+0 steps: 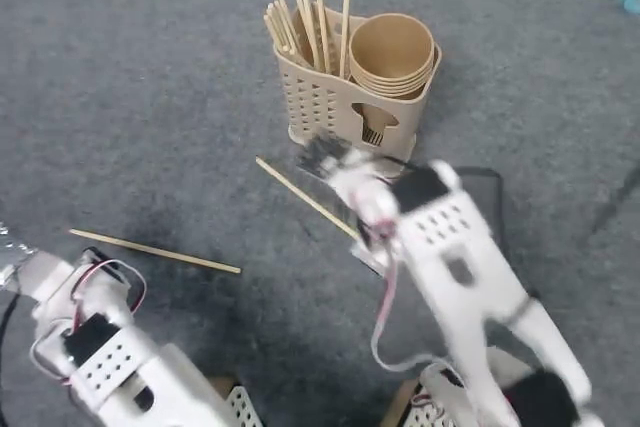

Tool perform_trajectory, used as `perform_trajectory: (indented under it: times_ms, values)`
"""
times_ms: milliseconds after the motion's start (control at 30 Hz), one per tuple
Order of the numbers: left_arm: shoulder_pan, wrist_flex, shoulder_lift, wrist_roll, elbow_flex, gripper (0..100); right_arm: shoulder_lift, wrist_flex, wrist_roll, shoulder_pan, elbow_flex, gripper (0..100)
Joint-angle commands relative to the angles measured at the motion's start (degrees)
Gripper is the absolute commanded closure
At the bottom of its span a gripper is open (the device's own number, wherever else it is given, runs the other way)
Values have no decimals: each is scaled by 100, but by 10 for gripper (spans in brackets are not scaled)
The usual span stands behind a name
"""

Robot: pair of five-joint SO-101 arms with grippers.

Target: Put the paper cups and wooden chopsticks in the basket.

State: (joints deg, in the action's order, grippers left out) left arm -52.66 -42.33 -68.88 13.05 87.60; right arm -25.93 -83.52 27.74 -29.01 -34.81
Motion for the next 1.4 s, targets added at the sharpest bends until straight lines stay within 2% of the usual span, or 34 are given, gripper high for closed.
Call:
perform_trajectory:
  times_ms: [0, 167, 333, 400, 533, 633, 767, 900, 1367]
  values:
    - [-18, 123, -79, 26, -31, 844, -884, 286, 853, 945, -1002, 990]
    - [-18, 114, -79, 26, -31, 844, -927, 321, 1916, 1727, -1793, 965]
    - [-9, 26, -79, 26, -31, 844, -936, 382, 1969, 1560, -1767, 786]
    - [-26, 44, -79, 26, -31, 844, -936, 585, 1749, 1262, -1705, 756]
    - [-26, 53, -79, 26, -31, 844, -936, 1156, 747, 585, -1407, 802]
    - [-26, 62, -79, 26, -31, 844, -919, 1921, 308, 13, -1354, 857]
    - [-26, 62, -79, 26, -31, 844, -585, 2774, 255, -418, -1336, 863]
    - [-26, 70, -79, 26, -31, 844, 365, 3354, 246, -497, -985, 861]
    - [0, 79, -79, 26, -31, 844, 3785, 3503, 237, -804, 1213, 864]
